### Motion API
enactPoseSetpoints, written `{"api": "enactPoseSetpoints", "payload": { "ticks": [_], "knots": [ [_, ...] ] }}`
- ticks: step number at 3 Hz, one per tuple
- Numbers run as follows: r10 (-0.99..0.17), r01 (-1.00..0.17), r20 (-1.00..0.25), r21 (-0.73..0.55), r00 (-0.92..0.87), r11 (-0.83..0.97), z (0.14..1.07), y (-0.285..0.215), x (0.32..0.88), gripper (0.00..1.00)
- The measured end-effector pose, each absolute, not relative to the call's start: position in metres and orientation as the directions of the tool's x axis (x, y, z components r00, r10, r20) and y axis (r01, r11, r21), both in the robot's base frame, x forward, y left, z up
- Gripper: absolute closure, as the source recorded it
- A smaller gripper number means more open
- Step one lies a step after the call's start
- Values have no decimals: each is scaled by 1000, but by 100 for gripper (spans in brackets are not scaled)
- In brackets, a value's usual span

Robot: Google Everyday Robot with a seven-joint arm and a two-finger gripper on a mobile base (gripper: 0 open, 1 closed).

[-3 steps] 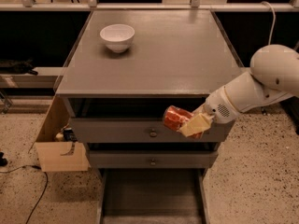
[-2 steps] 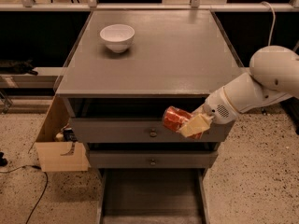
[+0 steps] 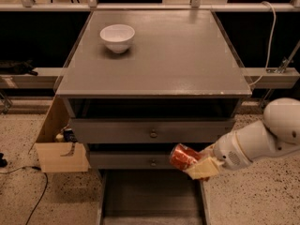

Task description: Place coke can into bottom drawer

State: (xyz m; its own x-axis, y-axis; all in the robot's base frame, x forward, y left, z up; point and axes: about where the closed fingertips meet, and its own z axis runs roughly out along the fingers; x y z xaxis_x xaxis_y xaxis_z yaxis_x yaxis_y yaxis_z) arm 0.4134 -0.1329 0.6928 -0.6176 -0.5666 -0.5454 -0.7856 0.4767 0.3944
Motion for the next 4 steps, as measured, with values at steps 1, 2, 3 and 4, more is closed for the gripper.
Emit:
{"api": "enactPoseSetpoints", "payload": {
  "ticks": [1, 2, 3, 4],
  "knots": [
    [-554, -751, -506, 463, -660, 471, 651, -134, 356, 100],
    [-551, -736, -488, 469, -677, 489, 633, -130, 369, 100],
    [-534, -696, -450, 510, -716, 505, 595, -120, 380, 100],
    [-465, -620, -414, 590, -783, 517, 515, -109, 362, 100]
  ]
}}
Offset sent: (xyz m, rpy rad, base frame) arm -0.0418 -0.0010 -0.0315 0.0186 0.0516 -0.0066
